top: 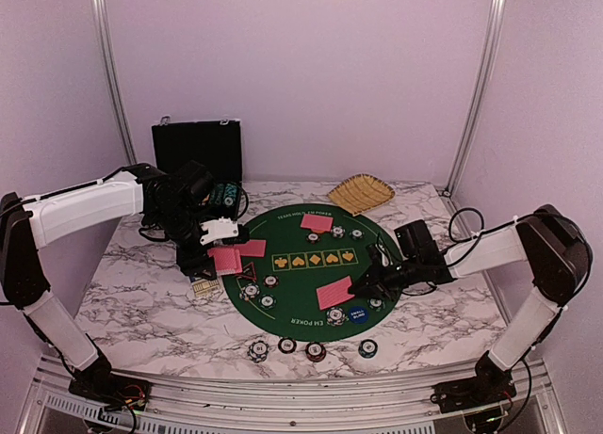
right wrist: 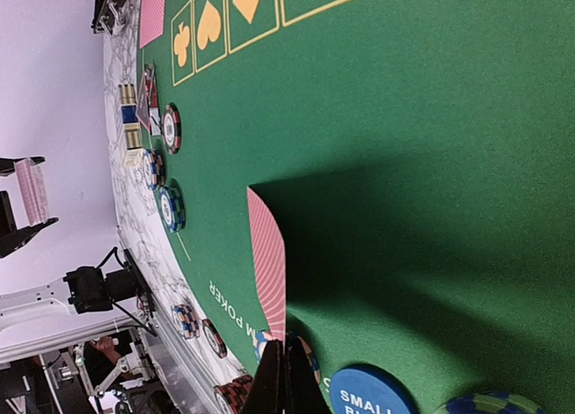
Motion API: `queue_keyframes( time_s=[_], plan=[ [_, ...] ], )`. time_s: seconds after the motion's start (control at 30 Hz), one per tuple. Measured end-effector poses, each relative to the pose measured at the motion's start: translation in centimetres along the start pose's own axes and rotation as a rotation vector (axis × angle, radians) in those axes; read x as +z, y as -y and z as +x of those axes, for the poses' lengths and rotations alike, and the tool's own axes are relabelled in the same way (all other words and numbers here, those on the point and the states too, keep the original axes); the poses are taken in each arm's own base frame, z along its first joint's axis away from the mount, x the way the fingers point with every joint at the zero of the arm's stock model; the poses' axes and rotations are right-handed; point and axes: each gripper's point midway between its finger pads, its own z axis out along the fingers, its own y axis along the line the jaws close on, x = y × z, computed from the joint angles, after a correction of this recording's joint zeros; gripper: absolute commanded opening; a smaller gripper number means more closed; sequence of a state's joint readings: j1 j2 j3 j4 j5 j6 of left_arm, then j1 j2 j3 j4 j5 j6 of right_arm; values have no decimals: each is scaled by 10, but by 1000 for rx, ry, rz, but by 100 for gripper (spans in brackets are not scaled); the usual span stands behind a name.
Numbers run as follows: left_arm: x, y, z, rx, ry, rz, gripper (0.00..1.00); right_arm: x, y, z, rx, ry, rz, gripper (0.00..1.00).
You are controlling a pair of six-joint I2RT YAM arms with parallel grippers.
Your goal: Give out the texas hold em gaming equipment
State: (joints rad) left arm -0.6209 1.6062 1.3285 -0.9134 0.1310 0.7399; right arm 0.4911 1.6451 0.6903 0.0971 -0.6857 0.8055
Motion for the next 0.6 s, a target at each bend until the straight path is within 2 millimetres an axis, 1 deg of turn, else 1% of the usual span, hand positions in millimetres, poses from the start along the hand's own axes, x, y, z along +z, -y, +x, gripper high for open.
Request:
queue_keyframes(
  time_s=[0.2, 0.23, 0.43, 0.6],
  plan=[
    [0, 0, 0, 0, -1, 0, 1, 0, 10, -2, -18, 7, 65, 0],
    [0, 0, 0, 0, -1, 0, 1, -1, 12, -3, -20, 8, 76, 2],
    [-2, -1, -1, 0, 2, -1, 1, -3, 20, -5, -38, 8, 146, 29],
    [-5, -2, -5, 2, 12, -6, 1, -9, 23, -7, -55, 10, 195, 43]
  ],
)
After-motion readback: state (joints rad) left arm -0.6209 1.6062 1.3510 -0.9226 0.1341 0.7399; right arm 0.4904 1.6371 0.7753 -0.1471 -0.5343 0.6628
